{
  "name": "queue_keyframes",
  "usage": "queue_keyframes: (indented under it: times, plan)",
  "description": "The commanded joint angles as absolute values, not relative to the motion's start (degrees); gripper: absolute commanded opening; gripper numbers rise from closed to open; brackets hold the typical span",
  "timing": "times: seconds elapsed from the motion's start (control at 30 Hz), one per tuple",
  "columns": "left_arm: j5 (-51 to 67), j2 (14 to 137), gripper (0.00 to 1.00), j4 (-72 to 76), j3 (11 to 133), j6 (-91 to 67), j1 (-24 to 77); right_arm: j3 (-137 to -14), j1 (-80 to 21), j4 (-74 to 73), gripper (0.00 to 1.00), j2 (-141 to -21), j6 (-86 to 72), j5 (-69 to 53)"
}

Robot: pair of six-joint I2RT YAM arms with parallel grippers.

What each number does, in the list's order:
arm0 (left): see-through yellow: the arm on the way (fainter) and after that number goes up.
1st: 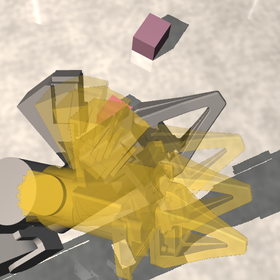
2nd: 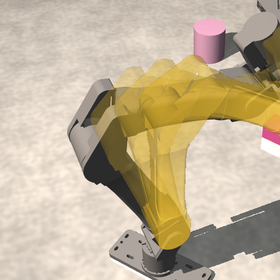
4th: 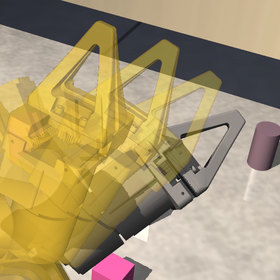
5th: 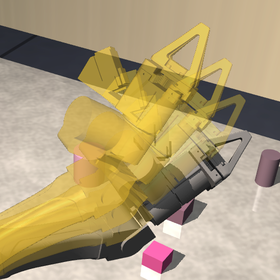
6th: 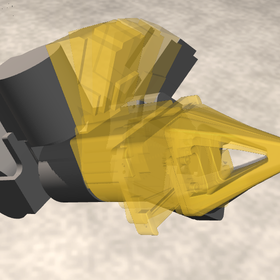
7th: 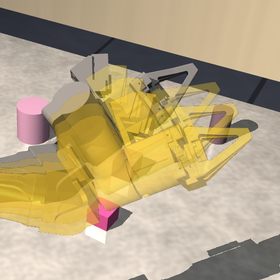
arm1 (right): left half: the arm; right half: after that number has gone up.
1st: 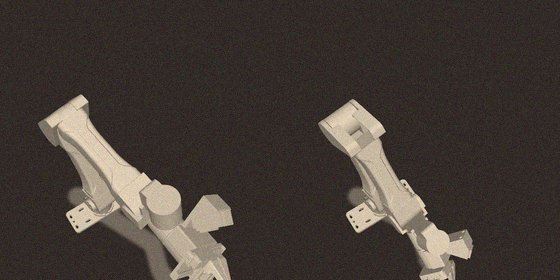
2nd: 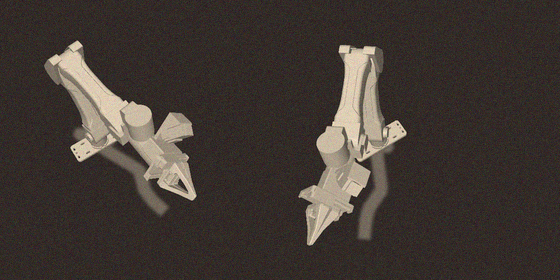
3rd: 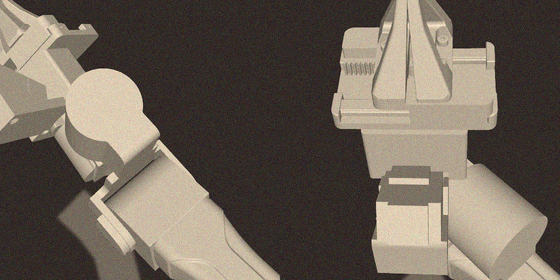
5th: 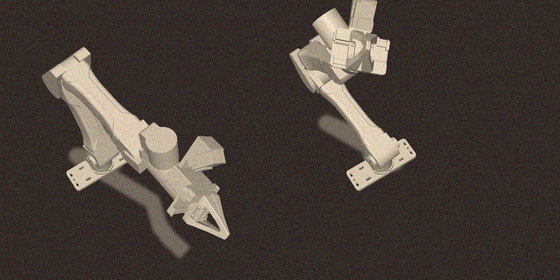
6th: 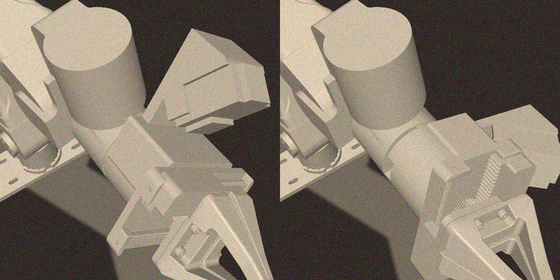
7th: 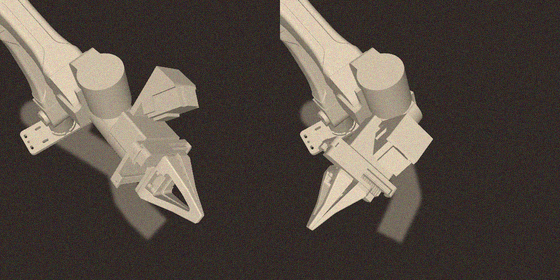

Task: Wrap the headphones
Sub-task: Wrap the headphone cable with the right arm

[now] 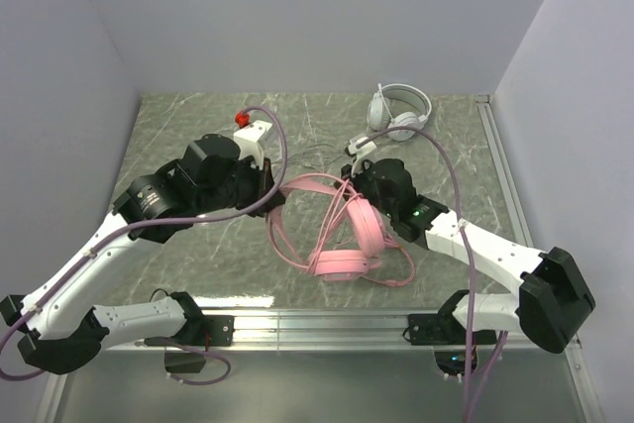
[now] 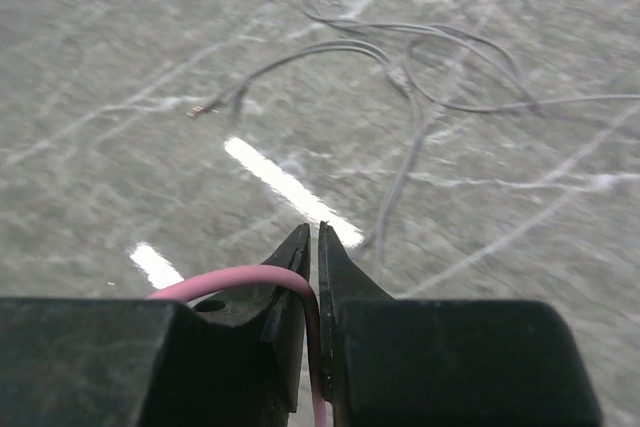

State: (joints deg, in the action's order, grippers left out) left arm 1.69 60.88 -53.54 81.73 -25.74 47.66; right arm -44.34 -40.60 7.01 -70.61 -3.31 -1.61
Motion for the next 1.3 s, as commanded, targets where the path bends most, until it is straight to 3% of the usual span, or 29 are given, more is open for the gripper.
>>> queue_keyframes:
  times: [0.0,0.3,1.27]
  plan:
    - [5.7,60.8,0.00,-45.3,86.7,-33.7,47.9,-41.7,-40.1,14.7,0.14,-72.1,-7.6,-5.1]
    - [5.4,59.9,0.00,-40.9,85.3,-40.2,47.9,-35.7,-40.1,24.8,0.15,-74.5,-13.8,-7.9]
    - [-12.5,54.1,0.00,-35.9,86.8,-49.6,47.9,-26.1,-40.7,45.0,0.26,-81.4,-23.7,-14.2]
